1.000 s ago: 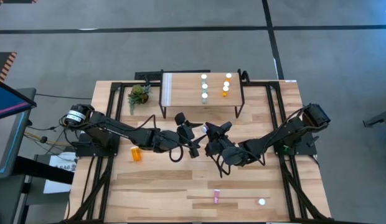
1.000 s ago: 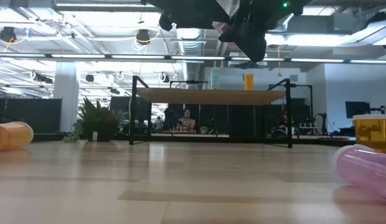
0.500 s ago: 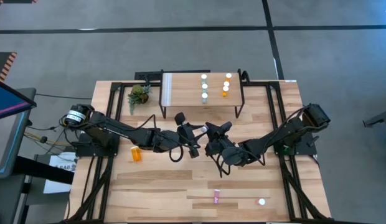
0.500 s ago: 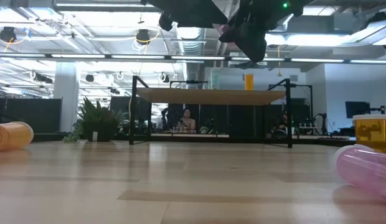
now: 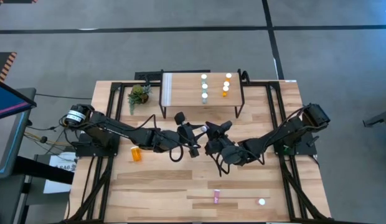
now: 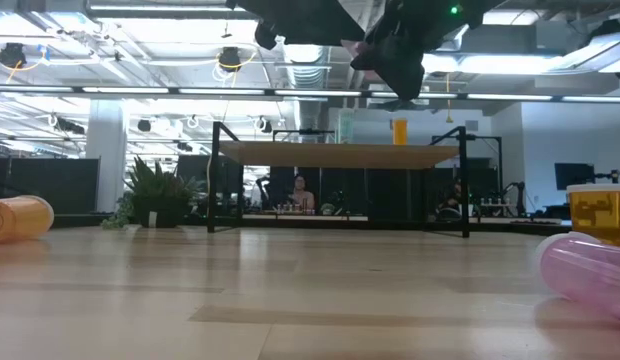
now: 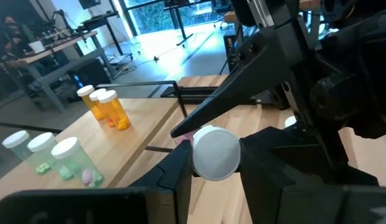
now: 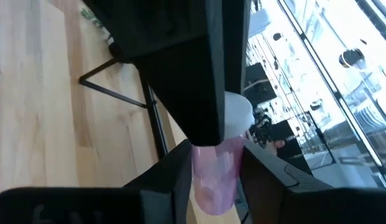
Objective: Pick and place medicine bottles onto shelf by color
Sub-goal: Put the top pink pill bottle on the shelf
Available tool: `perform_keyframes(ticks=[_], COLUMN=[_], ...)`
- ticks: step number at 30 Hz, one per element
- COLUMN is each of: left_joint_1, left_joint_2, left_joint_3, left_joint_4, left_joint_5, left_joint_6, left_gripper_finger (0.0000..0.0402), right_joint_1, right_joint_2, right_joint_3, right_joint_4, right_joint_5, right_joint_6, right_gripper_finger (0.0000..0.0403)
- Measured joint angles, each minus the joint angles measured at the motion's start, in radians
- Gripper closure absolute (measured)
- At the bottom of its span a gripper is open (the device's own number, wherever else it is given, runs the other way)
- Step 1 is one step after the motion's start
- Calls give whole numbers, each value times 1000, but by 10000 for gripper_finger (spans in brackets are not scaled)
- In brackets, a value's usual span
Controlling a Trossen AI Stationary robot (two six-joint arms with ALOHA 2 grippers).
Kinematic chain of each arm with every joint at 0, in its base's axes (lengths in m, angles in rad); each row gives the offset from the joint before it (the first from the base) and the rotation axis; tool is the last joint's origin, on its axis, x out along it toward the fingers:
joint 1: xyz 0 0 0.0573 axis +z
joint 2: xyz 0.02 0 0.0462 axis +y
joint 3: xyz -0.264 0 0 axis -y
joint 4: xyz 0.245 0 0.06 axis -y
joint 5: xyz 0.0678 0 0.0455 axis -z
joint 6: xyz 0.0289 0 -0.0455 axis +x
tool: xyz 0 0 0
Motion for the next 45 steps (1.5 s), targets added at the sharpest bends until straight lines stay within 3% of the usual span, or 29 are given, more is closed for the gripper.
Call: perform_keyframes(ticks=[13, 23, 29, 35, 39, 45], left_joint_1=[0, 37, 135, 287, 402, 560], left_joint_2=[-19, -179, -241, -242, -242, -217], left_joint_3=[0, 2, 111, 273, 338, 396], left_joint_4=[-25, -322, -592, -856, -941, -990], left_joint_5=[-31, -9, 123, 250, 362, 552], left_joint_6=[8, -182, -233, -221, -206, -161], left_gripper_finger=[306, 306, 306, 306, 306, 306], right_joint_1=[-7, -7, -8, -3, 8, 9], right_joint_2=[0, 0, -5, -93, -194, -343], right_joint_3=[0, 0, 0, 0, -6, -8], right_joint_4=[-3, -33, -34, -85, -271, -668], right_joint_5=[81, 139, 139, 127, 96, -20], right_joint_6=[8, 26, 58, 165, 347, 768], right_gripper_finger=[176, 177, 177, 177, 177, 177])
